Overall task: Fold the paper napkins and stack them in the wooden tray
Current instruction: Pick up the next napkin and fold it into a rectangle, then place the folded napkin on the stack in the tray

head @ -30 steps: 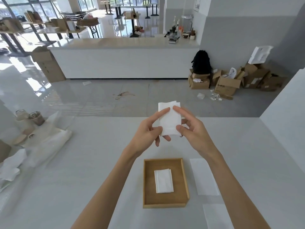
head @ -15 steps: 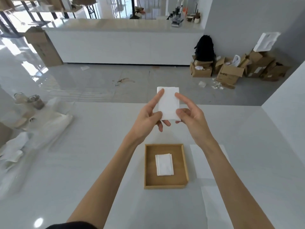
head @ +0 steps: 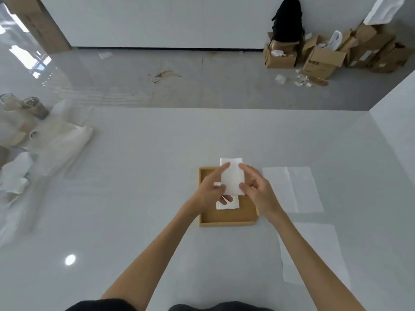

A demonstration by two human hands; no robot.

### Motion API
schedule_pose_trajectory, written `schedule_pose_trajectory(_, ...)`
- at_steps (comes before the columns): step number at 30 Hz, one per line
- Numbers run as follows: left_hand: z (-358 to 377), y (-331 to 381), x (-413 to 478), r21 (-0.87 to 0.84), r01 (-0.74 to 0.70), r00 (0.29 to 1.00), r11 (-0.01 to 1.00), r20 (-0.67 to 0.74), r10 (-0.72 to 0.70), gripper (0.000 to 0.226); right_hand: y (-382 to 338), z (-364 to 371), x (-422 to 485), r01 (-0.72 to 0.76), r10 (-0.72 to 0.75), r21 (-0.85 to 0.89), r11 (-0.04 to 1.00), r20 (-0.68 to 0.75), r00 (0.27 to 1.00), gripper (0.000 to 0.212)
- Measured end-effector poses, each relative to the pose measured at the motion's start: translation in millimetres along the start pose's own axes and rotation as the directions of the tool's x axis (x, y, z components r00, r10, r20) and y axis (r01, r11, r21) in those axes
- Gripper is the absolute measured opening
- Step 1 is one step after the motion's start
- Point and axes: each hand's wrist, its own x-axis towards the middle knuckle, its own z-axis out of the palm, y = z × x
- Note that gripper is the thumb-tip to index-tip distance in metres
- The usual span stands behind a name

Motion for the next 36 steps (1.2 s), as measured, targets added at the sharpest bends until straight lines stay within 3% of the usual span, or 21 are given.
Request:
schedule_pose_trajectory(5,23,-67,6,-0.097,0.185,0.983,0.978,0.016,-0.185,0.068,72,17,-2,-0.085,0.091,-0.125,0.988,0.043,0.995,0.056)
schedule_pose_trajectory(13,36,-113,43,-0.112,0.280,0.958,0.953,-0.025,-0.284,0.070,124,31,26,-0.089,0.108,-0.290,0.953,0.051,0.993,0.056)
schedule_pose_trajectory(20,38,-136,70,0.165,0.278,0.961,0.946,-0.055,-0.273,0.081,149,42,50,-0.096,0.128,-0.406,0.909,0.052,0.990,0.055)
schedule_pose_trajectory(26,42,-150,80,0.467,0.263,0.963,0.844,-0.075,-0.259,0.082,166,52,52,-0.117,0.132,-0.506,0.854,-0.005,0.991,0.059)
schedule_pose_trajectory(36,41,-167,86,0.512,0.273,0.962,0.815,-0.125,-0.243,0.078,177,57,52,-0.127,0.134,-0.536,0.835,-0.026,0.991,0.060)
